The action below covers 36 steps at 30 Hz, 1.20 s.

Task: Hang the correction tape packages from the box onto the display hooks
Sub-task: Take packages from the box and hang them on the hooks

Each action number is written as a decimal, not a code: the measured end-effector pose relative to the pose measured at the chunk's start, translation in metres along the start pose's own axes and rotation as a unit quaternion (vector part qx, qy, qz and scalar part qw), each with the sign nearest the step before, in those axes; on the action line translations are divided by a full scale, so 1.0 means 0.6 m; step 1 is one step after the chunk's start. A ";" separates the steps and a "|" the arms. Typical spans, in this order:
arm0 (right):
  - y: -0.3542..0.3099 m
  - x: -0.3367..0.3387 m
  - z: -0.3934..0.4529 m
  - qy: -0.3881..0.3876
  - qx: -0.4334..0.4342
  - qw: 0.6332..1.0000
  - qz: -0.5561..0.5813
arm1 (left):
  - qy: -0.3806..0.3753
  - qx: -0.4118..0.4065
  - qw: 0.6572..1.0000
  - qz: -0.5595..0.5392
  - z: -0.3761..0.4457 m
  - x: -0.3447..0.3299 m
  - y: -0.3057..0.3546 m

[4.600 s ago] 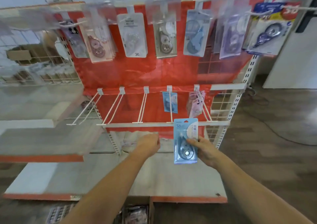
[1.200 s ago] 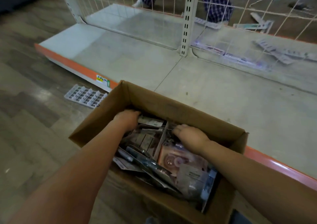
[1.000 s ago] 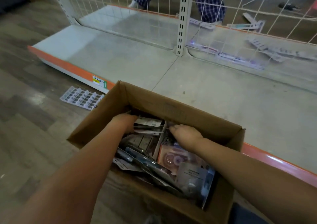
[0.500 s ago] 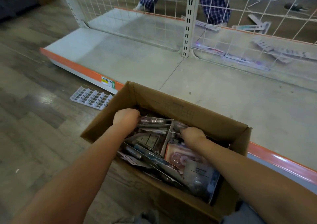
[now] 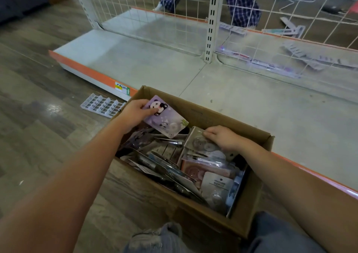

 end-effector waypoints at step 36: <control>0.003 0.011 -0.045 -0.055 -0.057 0.976 -0.200 | -0.023 0.052 0.996 -0.065 -0.022 -0.028 -0.016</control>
Point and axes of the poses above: each hand's wrist, its own z-axis towards the middle knuckle, its own x-axis out of the back of the hand, y = z × x, the point moved 5 cm from there along z, towards the middle knuckle, and after that the axes turned 8 degrees about y, right-handed, at the moved point
